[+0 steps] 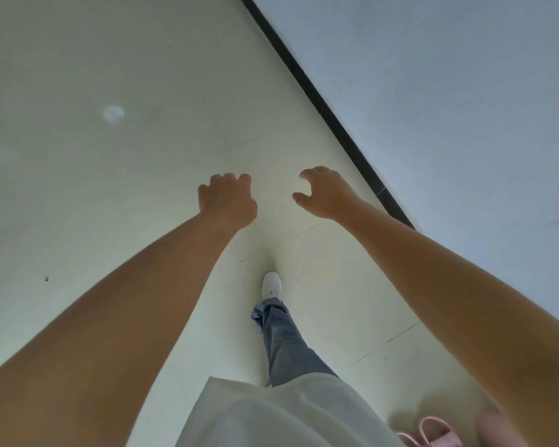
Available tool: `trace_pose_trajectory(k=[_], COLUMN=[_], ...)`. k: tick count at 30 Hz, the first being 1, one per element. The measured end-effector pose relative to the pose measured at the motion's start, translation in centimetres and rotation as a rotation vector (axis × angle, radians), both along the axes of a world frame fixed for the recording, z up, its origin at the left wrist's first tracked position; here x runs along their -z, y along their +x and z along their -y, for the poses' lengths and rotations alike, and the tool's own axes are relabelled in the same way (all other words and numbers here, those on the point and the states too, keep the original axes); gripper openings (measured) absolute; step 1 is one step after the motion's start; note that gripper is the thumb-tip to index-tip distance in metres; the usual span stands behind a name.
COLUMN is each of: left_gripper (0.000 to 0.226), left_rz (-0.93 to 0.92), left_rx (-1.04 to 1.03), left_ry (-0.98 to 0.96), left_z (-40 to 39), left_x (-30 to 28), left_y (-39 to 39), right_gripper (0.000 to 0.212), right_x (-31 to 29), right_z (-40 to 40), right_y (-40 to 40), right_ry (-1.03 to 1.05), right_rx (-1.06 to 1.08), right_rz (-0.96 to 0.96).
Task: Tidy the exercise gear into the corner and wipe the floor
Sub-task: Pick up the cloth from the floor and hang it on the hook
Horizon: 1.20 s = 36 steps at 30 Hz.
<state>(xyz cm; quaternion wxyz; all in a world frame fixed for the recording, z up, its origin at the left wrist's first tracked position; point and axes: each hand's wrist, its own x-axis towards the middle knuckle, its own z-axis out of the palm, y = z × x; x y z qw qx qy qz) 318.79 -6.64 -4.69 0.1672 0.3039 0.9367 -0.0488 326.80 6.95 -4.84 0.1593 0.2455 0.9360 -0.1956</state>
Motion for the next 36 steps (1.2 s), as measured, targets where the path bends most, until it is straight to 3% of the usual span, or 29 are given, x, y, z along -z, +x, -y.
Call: trace_pose_trajectory(k=[8,18,27,36], left_gripper=[0.042,0.037,0.042,0.05], left_rz=[0.117,0.132,0.113,0.126], left_rx=[-0.176,-0.353,-0.262,-0.136], left_ry=[-0.109,-0.175,-0.152,-0.125], left_z=[1.4,5.8,7.0,3.5], left_x=[2.7,2.7,2.1,2.8], left_y=[-17.5,-40.2,-66.6,-87.5], right_gripper=[0.048,0.045,0.047,0.05], right_x=[4.3,4.6,3.6,4.2], right_z=[0.9,3.1,4.2,1.6], right_y=[-19.9,-45.6,-70.7,-89.8], right_ry=[-0.101,-0.042,0.065,0.005], right_rx=[-0.115,-0.309,-0.242,-0.209], right_rz=[0.089,0.112,0.054,0.115])
